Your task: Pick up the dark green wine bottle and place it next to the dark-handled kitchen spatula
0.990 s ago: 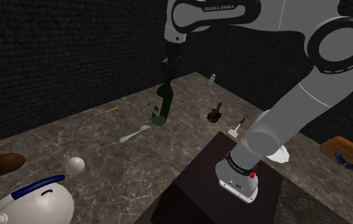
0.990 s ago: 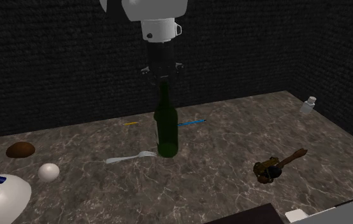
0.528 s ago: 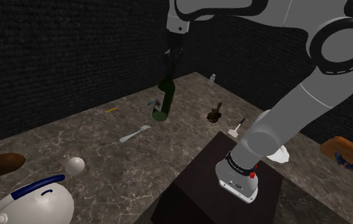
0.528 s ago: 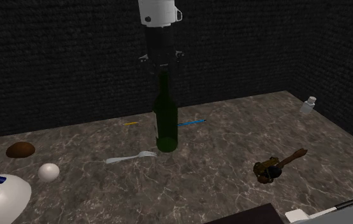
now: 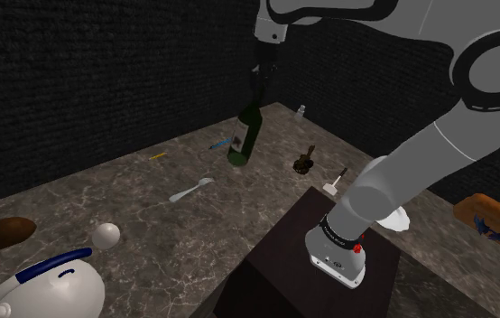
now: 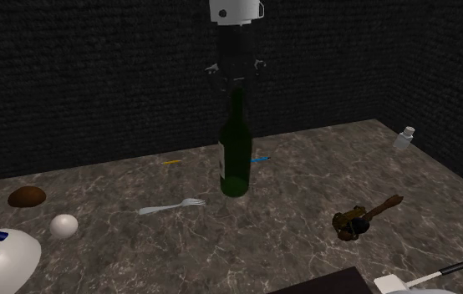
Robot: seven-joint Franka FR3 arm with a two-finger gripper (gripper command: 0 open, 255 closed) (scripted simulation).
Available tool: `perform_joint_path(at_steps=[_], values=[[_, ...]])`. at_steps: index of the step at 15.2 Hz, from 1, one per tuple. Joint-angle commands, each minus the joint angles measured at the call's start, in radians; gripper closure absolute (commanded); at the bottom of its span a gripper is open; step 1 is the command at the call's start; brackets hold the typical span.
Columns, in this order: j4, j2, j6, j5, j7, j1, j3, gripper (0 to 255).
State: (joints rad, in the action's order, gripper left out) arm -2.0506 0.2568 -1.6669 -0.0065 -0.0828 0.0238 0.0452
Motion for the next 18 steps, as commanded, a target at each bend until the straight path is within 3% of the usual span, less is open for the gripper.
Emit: perform_joint_path(at_steps=[1,9,18], values=[[-0.039,0.041,0.001,-0.011,-0.041,0.017,-0.025,255],[-0.152,0.166,0.006,-0.081,-0.214,0.092,-0.147,255],[-0.194,0.232,0.007,-0.183,-0.42,0.183,-0.3,255]])
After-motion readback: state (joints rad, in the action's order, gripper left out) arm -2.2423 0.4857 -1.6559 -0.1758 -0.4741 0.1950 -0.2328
